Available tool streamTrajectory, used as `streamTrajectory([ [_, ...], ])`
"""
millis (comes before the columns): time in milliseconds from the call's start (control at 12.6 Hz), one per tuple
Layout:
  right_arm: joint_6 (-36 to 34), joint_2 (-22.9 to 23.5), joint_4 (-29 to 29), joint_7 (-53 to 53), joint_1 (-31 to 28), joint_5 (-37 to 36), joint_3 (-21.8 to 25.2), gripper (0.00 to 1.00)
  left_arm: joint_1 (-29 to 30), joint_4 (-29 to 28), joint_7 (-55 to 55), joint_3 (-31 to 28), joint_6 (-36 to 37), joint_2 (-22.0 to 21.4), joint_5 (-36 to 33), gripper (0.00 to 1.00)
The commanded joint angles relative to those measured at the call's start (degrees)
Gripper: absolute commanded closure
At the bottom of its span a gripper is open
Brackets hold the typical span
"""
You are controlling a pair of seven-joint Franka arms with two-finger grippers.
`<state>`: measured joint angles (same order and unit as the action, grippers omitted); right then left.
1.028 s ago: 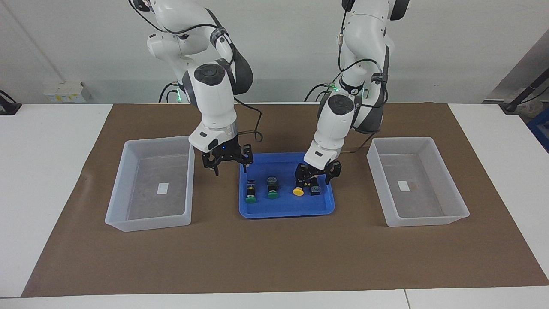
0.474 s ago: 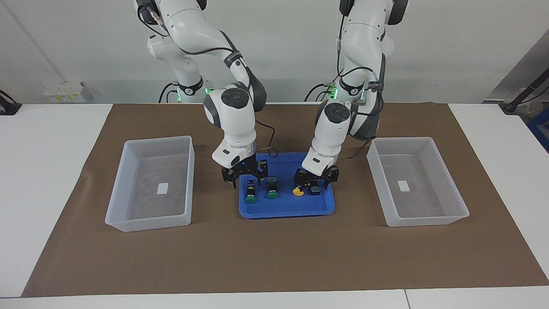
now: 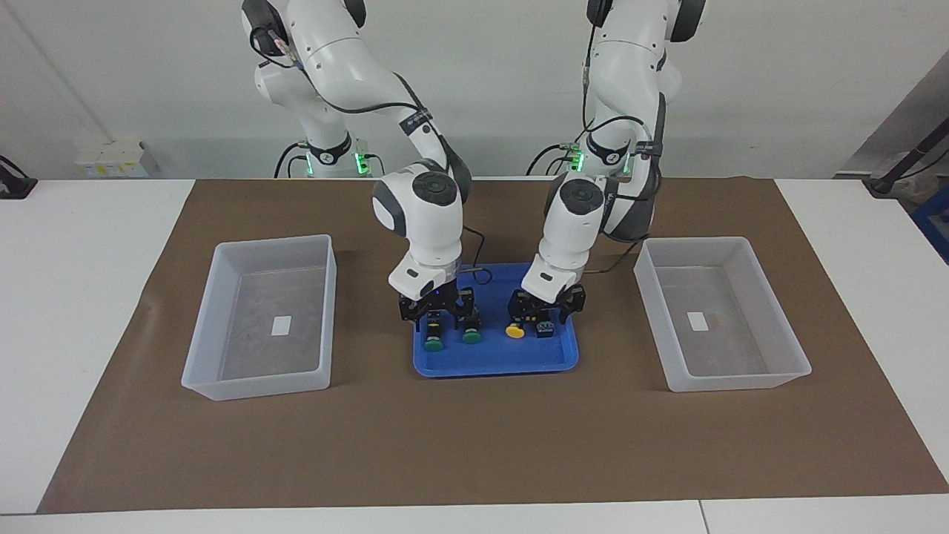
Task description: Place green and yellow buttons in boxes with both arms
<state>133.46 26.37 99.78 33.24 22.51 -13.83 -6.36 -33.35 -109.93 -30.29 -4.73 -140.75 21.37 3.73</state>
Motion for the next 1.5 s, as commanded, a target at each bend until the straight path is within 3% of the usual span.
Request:
streamTrajectory([
  [0, 2.1, 0.0, 1.3, 1.6, 0.3, -1.6, -0.1, 0.32, -1.5, -3.9, 1.1, -0.5, 0.5, -1.9, 0.7, 0.05],
  [316, 4.2, -0.4, 3.7, 2.2, 0.3, -1.6, -0.1, 0.32, -1.6, -4.0, 1.1, -0.5, 0.1, -1.9, 0.7, 0.24],
  [395, 4.1, -0.6, 4.4, 2.2, 0.3, -1.6, -0.1, 0.32, -1.6, -4.0, 1.2, -0.5, 0.1, -1.9, 0.7, 0.33],
  [474, 4.0, -0.7, 4.8, 2.2, 0.3, -1.7, 0.0, 0.41, -1.5, -4.0, 1.2, -0.5, 0.0, -1.9, 0.7, 0.41],
  [553, 3.4, -1.0, 5.0, 2.7, 0.5, -1.7, 0.0, 0.67, -1.5, -4.1, 1.2, -0.5, 0.1, -1.9, 0.7, 0.48],
  [633, 3.3, -1.3, 5.3, 3.7, 0.9, -1.7, 0.0, 1.00, -1.5, -4.2, 1.2, -0.5, 0.1, -2.0, 0.7, 0.58],
  [870, 2.4, -2.5, 5.4, 3.9, 0.8, -1.7, 0.0, 1.00, -1.2, -4.4, 1.1, -0.5, 0.1, -2.0, 0.7, 0.73],
  [1107, 0.6, -7.3, 5.3, 3.1, -2.1, -1.6, -0.1, 1.00, -1.1, -4.7, 1.1, -0.5, 0.0, -2.0, 0.7, 0.84],
  [1265, -2.2, -10.4, 5.5, 2.8, -4.0, -0.9, -0.1, 1.00, -0.9, -4.2, 1.2, -0.5, 0.1, -2.0, 0.7, 0.99],
  [1423, -4.6, -13.1, 5.6, -0.9, -6.6, -0.7, -0.1, 1.00, -0.7, -2.1, 1.1, -0.5, 1.2, -1.7, 0.7, 1.00],
])
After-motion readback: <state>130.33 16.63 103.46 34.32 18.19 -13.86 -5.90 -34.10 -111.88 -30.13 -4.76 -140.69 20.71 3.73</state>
